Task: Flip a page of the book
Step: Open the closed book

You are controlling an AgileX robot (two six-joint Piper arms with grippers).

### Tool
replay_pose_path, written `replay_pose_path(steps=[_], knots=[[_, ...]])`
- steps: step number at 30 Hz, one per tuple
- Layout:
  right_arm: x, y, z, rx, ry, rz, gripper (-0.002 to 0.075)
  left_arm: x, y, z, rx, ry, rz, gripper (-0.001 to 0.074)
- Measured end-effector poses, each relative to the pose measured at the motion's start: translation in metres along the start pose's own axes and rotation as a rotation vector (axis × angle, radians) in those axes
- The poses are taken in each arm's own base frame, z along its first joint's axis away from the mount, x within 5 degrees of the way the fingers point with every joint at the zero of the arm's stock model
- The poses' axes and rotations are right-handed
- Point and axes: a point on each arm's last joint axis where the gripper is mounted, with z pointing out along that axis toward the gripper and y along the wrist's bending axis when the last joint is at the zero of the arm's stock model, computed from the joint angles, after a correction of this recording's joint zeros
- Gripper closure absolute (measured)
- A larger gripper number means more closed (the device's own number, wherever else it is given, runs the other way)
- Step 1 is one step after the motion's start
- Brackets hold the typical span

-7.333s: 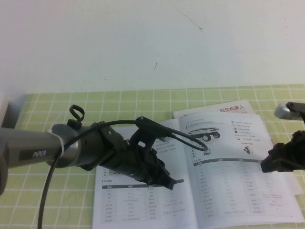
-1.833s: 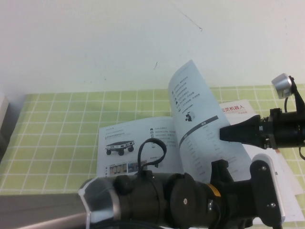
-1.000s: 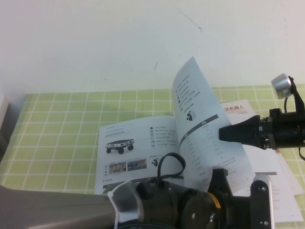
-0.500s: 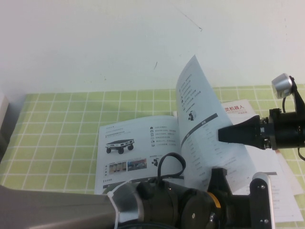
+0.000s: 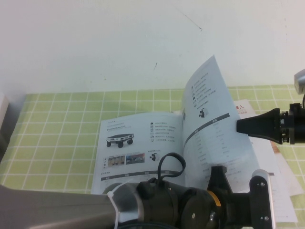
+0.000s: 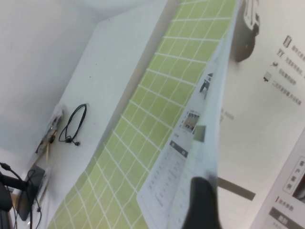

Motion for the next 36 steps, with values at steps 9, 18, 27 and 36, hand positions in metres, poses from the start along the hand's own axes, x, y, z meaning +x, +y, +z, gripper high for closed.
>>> replay_pose_path(steps=[9, 18, 27, 36], knots=[[0.0, 0.0, -0.001, -0.006, -0.004, 0.002, 0.0262, 0.003, 0.001, 0.006, -0.023, 0.003, -0.005, 0.0738], [-0.001, 0.006, 0.009, -0.032, -0.008, -0.019, 0.0266, 0.002, 0.008, 0.009, -0.113, -0.025, -0.037, 0.0738], [0.002, 0.013, 0.019, -0.056, 0.015, -0.049, 0.0283, 0.009, 0.017, 0.007, -0.252, 0.003, -0.054, 0.0738], [0.002, 0.013, 0.019, -0.056, 0.015, -0.049, 0.0283, 0.028, 0.031, 0.0, -0.436, 0.19, -0.139, 0.0738]])
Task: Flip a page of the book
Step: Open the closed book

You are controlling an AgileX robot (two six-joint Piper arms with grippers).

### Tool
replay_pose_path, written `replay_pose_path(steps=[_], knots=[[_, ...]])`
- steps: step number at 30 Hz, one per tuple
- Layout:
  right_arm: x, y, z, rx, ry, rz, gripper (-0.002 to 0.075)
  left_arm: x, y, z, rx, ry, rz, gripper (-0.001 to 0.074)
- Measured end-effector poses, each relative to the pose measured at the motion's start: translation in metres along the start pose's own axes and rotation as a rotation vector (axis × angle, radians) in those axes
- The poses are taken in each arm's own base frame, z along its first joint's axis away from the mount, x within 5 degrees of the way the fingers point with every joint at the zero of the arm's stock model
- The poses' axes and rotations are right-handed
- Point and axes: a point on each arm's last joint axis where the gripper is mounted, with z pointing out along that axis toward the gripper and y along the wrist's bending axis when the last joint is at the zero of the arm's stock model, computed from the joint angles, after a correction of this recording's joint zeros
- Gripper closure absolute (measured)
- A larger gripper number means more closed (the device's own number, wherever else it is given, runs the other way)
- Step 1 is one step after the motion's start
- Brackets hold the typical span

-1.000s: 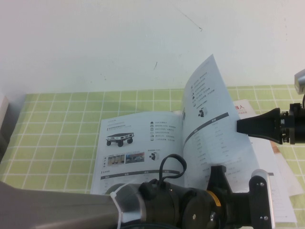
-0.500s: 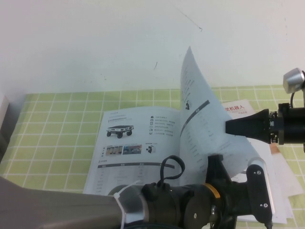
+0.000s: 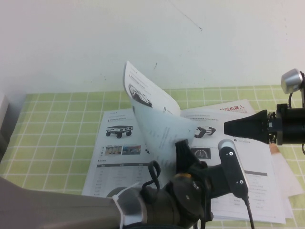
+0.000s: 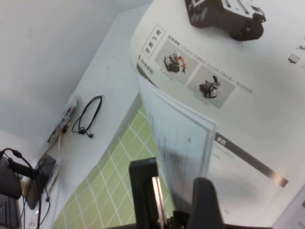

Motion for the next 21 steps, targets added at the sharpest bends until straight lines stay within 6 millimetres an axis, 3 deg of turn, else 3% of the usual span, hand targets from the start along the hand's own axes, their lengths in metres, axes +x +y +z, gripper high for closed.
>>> replay_pose_path(steps=[4, 9, 14, 21], knots=[[0.001, -0.003, 0.0, 0.034, 0.009, -0.004, 0.0283, 0.003, 0.0, 0.0, -0.005, 0.034, -0.036, 0.0738], [0.007, -0.022, -0.003, 0.242, 0.079, -0.014, 0.0316, 0.005, 0.0, 0.0, -0.001, 0.06, -0.085, 0.0738], [0.012, -0.038, -0.009, 0.435, 0.137, -0.018, 0.0471, 0.007, -0.001, 0.0, 0.004, 0.08, -0.125, 0.0738], [0.017, -0.049, -0.012, 0.521, 0.172, -0.004, 0.0683, 0.013, 0.003, -0.001, -0.05, 0.14, -0.181, 0.0738]])
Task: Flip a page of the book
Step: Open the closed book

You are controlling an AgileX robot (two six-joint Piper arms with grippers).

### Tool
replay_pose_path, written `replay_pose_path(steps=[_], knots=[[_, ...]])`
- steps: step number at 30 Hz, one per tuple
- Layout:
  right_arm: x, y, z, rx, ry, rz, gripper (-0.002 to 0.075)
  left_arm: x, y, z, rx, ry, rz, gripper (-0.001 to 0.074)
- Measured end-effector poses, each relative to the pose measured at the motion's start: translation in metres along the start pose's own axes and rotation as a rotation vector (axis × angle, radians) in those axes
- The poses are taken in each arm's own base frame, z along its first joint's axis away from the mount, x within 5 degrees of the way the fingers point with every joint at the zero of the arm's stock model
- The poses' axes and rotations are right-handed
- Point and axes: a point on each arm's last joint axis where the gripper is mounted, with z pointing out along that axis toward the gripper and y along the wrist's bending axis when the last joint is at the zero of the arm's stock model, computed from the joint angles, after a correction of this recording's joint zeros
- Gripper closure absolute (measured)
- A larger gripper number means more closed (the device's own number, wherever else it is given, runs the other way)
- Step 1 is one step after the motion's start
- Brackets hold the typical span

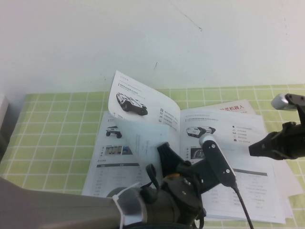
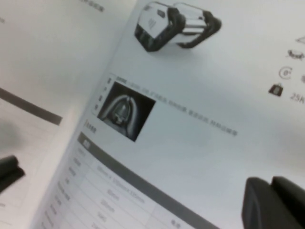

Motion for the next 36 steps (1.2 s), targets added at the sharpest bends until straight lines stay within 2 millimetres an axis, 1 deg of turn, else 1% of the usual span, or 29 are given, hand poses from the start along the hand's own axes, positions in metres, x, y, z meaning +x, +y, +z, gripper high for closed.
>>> replay_pose_path(steps=[2, 7, 18, 24, 29, 33, 36], knots=[[0.004, -0.004, 0.005, 0.002, 0.024, 0.02, 0.0709, 0.003, 0.004, 0.0, -0.047, 0.035, -0.022, 0.0738], [0.013, -0.012, 0.015, 0.001, 0.078, 0.051, 0.0726, 0.006, 0.016, -0.006, -0.145, 0.082, -0.053, 0.0738], [0.016, -0.013, 0.016, 0.008, 0.097, 0.041, 0.0728, 0.003, 0.032, -0.02, -0.228, 0.085, -0.067, 0.0738], [0.016, -0.013, 0.016, 0.008, 0.098, 0.046, 0.0728, 0.007, 0.041, -0.02, -0.288, 0.121, -0.075, 0.0738], [0.016, -0.013, 0.016, 0.003, 0.099, 0.05, 0.0728, 0.006, 0.061, -0.024, -0.274, 0.095, -0.14, 0.0738], [0.016, -0.013, 0.016, -0.004, 0.101, 0.05, 0.0728, -0.001, 0.079, -0.036, -0.214, 0.004, -0.232, 0.0738], [0.016, -0.012, 0.016, -0.008, 0.102, 0.05, 0.0728, -0.001, 0.097, -0.043, -0.209, -0.034, -0.287, 0.0738]])
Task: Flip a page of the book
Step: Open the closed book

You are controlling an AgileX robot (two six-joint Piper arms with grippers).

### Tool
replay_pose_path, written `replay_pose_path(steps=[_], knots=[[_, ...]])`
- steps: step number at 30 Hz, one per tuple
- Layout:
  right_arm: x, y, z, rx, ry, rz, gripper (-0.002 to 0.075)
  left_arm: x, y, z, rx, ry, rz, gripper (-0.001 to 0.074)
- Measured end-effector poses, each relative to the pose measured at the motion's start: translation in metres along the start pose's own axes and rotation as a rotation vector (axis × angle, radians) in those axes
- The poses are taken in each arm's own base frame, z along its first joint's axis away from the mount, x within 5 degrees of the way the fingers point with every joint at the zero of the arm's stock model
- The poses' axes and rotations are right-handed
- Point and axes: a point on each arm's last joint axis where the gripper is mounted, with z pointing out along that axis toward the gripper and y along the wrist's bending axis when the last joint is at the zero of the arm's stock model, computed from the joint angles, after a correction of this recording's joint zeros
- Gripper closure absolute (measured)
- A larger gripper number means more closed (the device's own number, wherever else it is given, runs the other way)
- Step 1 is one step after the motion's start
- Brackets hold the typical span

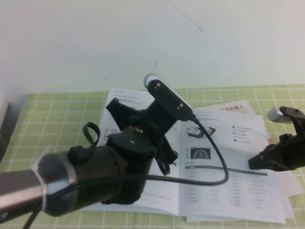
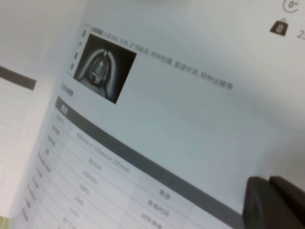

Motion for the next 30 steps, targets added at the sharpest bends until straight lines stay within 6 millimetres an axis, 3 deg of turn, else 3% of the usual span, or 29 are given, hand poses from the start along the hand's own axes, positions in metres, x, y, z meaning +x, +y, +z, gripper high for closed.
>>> replay_pose_path(steps=[6, 11, 19, 30], knots=[[0.0, 0.001, 0.0, -0.01, 0.003, 0.0, 0.0728, 0.005, 0.029, 0.011, -0.041, 0.02, -0.065, 0.0738], [0.0, 0.001, 0.0, -0.011, 0.005, -0.002, 0.0728, 0.026, 0.037, 0.025, 0.06, 0.039, -0.105, 0.0738], [0.005, -0.006, -0.001, 0.067, 0.07, -0.002, 0.0728, 0.073, 0.031, 0.028, 0.194, 0.131, -0.208, 0.0738], [-0.008, -0.012, -0.01, 0.134, 0.069, -0.035, 0.0728, 0.069, 0.019, 0.014, 0.371, 0.073, -0.309, 0.0738]])
